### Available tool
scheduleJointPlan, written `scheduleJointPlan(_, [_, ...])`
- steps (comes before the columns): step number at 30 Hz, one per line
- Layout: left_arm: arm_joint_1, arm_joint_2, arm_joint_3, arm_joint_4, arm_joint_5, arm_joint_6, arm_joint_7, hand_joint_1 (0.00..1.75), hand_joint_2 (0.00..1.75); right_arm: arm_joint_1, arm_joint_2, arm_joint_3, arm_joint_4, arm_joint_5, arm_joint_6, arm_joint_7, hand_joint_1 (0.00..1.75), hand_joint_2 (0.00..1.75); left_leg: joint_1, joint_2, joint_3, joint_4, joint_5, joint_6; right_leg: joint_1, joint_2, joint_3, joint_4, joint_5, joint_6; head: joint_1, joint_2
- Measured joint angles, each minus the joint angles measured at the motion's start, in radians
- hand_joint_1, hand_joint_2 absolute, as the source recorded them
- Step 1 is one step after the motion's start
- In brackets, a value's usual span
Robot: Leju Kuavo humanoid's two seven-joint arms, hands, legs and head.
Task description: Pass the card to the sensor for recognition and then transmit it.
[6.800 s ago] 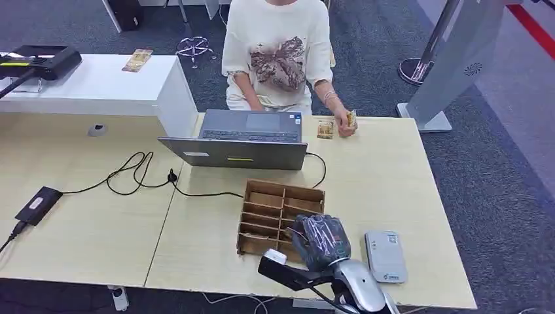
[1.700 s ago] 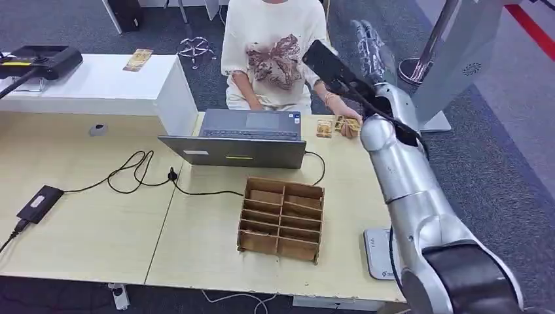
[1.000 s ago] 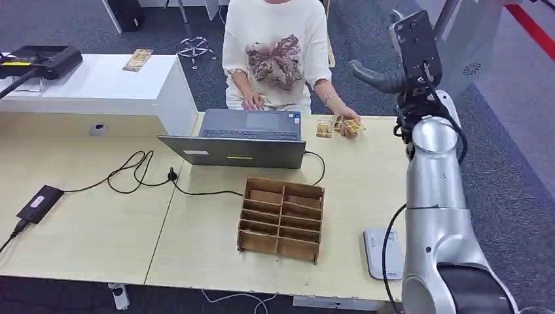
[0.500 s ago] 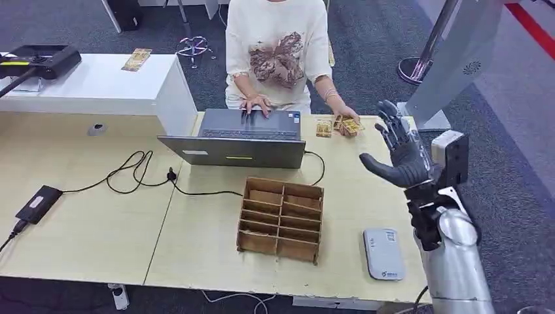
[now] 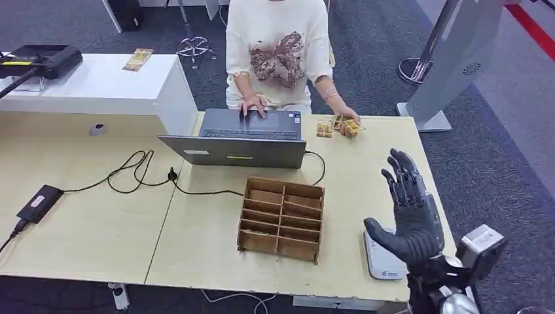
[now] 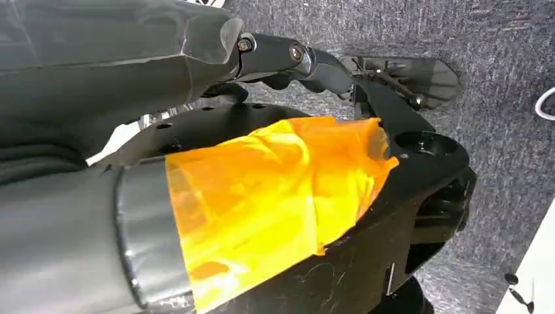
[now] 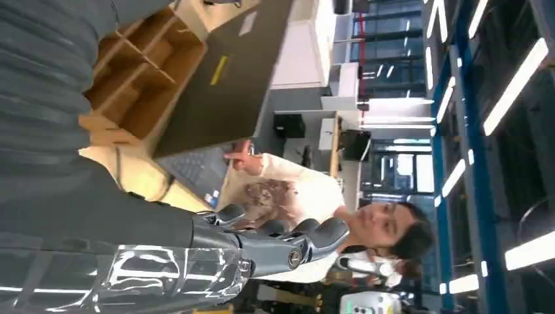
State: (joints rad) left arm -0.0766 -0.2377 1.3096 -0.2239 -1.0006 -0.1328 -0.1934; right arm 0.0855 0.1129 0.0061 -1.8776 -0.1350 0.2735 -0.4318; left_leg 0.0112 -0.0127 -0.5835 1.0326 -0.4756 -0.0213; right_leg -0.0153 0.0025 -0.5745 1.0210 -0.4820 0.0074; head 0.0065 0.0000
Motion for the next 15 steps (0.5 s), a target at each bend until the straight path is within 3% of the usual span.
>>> scheduleJointPlan(7, [0.002, -0.002, 0.012, 0.000, 0.003, 0.004, -0.008, 0.00, 0.00, 0.119, 0.036, -0.001, 0.013, 0.066, 0.006, -0.004, 0.00, 1.75, 0.000, 0.000, 0.000, 0.000, 0.000, 0.000, 0.000, 0.000, 0.000, 0.000, 0.000, 0.000, -0.001, 0.000])
scheduleJointPlan(15, [0.005, -0.003, 0.016, 0.000, 0.003, 0.010, -0.010, 0.00, 0.00, 0.156, 0.042, -0.005, 0.024, 0.154, -0.024, -0.005, 0.00, 1.75, 0.000, 0.001, 0.000, 0.000, 0.000, 0.000, 0.000, 0.001, 0.000, 0.000, 0.000, 0.000, 0.000, 0.000])
